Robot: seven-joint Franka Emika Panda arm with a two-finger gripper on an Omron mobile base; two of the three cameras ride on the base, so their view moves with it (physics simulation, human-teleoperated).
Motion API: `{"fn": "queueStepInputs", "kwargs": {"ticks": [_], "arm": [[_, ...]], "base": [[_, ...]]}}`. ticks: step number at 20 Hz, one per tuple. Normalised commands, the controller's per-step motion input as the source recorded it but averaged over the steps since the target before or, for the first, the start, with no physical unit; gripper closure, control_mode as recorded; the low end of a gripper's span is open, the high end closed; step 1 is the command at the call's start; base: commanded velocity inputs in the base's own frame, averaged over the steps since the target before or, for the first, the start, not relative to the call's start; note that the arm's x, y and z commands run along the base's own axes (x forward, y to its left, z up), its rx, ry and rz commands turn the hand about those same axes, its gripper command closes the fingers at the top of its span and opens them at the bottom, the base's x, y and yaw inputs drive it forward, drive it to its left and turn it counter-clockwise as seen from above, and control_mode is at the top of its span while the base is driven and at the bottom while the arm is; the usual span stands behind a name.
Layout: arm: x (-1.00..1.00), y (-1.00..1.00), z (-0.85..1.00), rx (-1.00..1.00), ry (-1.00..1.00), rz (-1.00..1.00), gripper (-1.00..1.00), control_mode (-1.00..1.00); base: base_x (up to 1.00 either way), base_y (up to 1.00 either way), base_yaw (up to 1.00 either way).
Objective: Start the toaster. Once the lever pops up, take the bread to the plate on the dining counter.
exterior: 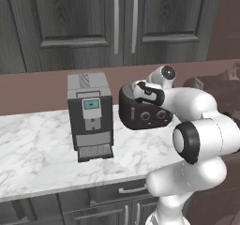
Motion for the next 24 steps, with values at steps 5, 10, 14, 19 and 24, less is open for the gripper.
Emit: {"fn": "queueStepInputs", "kwargs": {"ticks": [5,10,14,19,24], "arm": [[0.00,-0.08,0.00,0.00,0.00,0.00,-1.00,-1.00],[0.00,0.00,0.00,0.00,0.00,0.00,-1.00,-1.00],[0.00,0.00,0.00,0.00,0.00,0.00,-1.00,-1.00],[0.00,0.00,0.00,0.00,0.00,-0.01,-1.00,-1.00],[0.00,0.00,-0.02,0.00,0.00,-0.01,-1.00,-1.00]], "base": [[0.00,0.00,0.00],[0.00,0.00,0.00],[0.00,0.00,0.00],[0.00,0.00,0.00],[0.00,0.00,0.00]]}}
